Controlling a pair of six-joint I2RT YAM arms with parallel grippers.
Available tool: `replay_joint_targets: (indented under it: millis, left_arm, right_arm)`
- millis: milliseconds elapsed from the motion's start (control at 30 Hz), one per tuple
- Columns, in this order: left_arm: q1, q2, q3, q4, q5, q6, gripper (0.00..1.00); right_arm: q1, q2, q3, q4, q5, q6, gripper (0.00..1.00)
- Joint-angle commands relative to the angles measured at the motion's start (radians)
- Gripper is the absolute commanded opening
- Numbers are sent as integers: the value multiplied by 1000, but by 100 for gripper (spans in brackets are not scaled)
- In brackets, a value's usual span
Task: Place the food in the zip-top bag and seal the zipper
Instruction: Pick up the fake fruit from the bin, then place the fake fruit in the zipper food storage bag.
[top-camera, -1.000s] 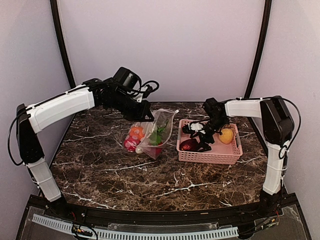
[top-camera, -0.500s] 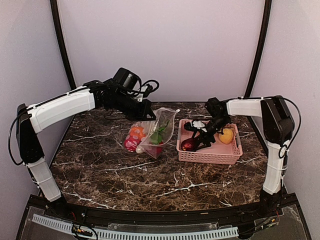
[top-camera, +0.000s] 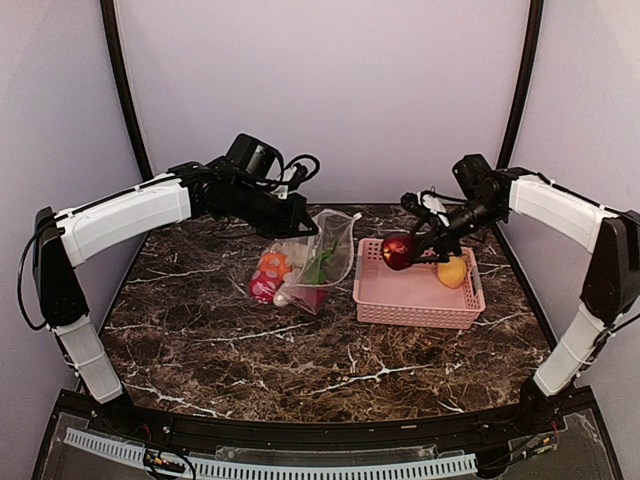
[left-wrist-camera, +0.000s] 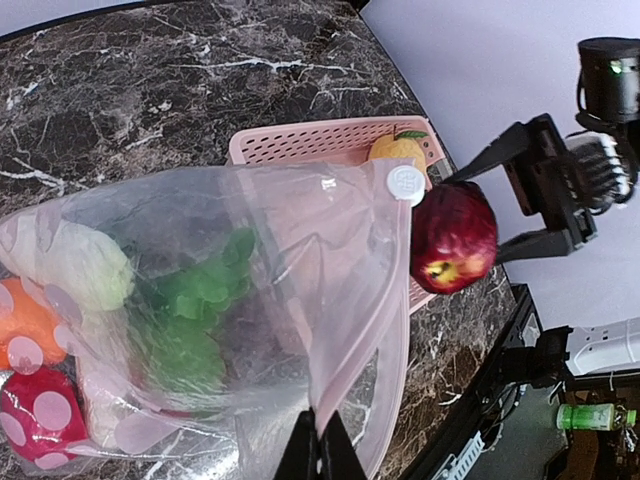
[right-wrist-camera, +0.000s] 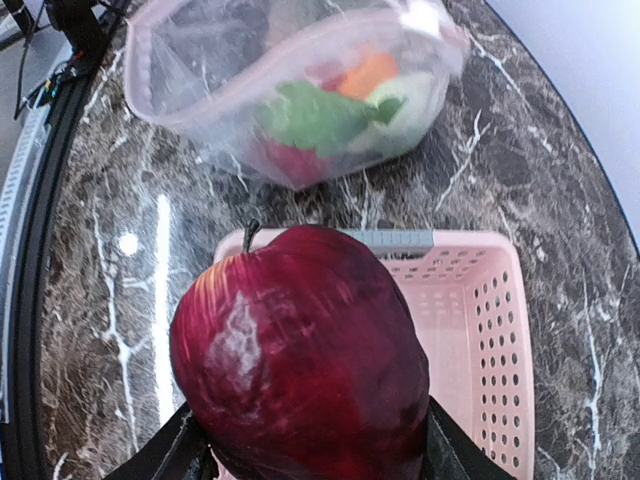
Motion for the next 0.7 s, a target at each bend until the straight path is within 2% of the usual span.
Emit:
replay_joint_targets:
  millis: [0,200,333,667]
  left_arm:
    - [4,13,-8,72,30,-35,1]
    - [2,53,25,86,54,-48,1]
    - [0,47,10,109,53,-62,1]
    - [0,4,-20,123,63,-63,1]
  right_arm:
    - [64,-82,91,-90,-87,129,37]
    - [252,-99,206,-49,55,300,39]
    - [348,-43,274,-49,186,335,39]
    - [379,47,296,-71,358,295,41]
